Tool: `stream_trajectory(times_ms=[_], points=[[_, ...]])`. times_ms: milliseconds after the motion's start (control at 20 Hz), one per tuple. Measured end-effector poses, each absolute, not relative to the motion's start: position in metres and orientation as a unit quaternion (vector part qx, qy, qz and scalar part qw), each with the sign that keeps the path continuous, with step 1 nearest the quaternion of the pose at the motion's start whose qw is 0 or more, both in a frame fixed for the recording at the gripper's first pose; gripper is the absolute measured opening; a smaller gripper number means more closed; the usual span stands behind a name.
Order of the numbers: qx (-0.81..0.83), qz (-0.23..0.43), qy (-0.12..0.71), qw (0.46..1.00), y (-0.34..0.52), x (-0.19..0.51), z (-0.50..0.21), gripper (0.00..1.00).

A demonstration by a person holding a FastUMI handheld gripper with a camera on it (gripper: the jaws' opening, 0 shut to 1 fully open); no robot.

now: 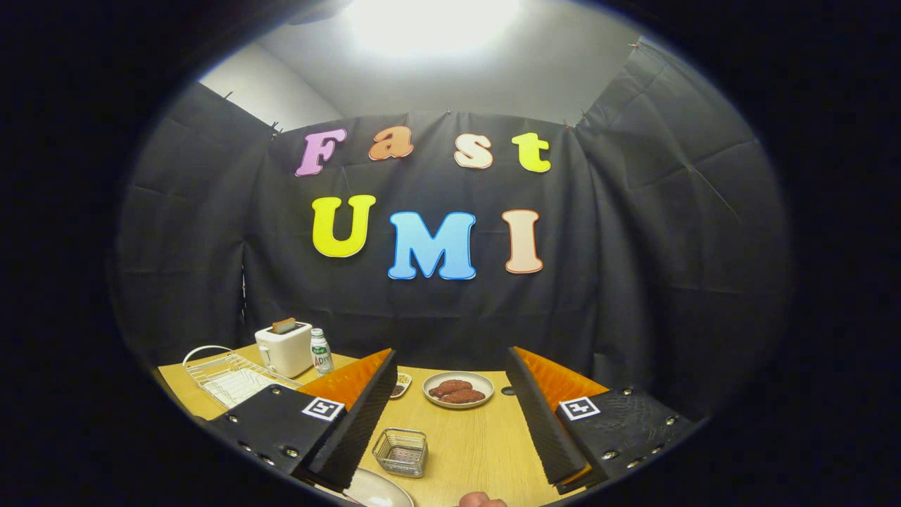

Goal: Take the plate from the dish rack, then take the spoon from the basket and place it into the plate.

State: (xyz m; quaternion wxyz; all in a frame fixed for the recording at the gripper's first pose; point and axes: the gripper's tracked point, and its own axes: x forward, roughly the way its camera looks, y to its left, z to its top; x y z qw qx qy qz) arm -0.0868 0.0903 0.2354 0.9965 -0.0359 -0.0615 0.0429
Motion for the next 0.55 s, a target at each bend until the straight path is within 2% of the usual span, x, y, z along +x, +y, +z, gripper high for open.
stream_trajectory(times_ms=[550], points=[[-0.048, 0.016, -0.066, 0.997, 0.033, -0.04, 0.164, 0.96]])
